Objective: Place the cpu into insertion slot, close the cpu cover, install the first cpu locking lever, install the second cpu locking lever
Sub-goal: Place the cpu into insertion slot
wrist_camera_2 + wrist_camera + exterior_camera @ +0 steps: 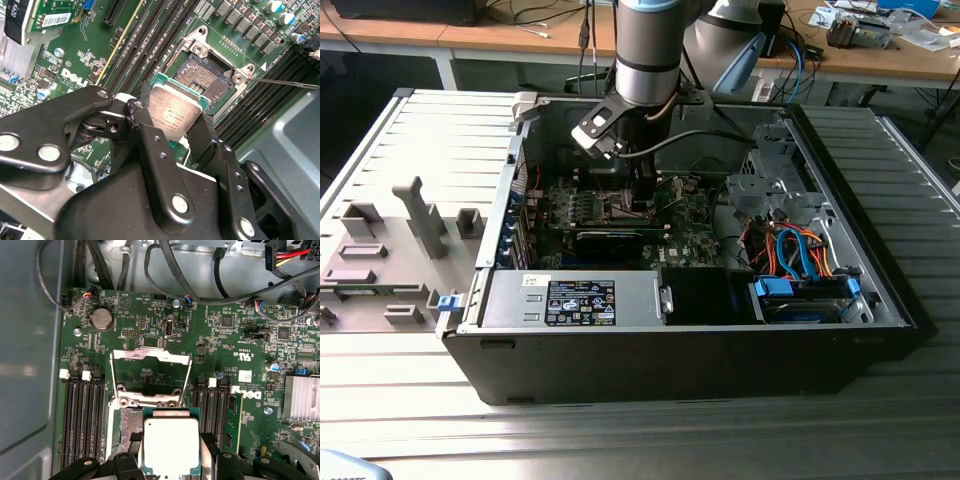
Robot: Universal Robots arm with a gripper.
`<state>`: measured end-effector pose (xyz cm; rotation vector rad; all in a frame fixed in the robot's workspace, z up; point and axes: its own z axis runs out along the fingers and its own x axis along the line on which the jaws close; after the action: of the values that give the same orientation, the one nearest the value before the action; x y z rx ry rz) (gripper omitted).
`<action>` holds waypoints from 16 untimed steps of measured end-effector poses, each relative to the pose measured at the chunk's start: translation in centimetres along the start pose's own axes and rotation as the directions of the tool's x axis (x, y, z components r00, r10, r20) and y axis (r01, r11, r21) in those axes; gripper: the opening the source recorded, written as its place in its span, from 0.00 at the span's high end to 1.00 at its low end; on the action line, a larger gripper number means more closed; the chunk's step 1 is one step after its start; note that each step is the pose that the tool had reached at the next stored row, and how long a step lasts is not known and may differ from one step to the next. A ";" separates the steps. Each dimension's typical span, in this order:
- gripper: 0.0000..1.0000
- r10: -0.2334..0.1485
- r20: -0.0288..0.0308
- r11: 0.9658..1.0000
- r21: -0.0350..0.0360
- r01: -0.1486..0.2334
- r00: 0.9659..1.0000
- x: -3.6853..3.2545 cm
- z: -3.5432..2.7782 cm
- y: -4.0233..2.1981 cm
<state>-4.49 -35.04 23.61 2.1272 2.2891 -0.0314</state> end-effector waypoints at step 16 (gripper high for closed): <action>0.46 0.000 0.000 1.000 0.000 0.000 1.000 0.05 0.30 0.00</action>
<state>-4.49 -35.00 23.31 2.1275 2.2889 -0.0310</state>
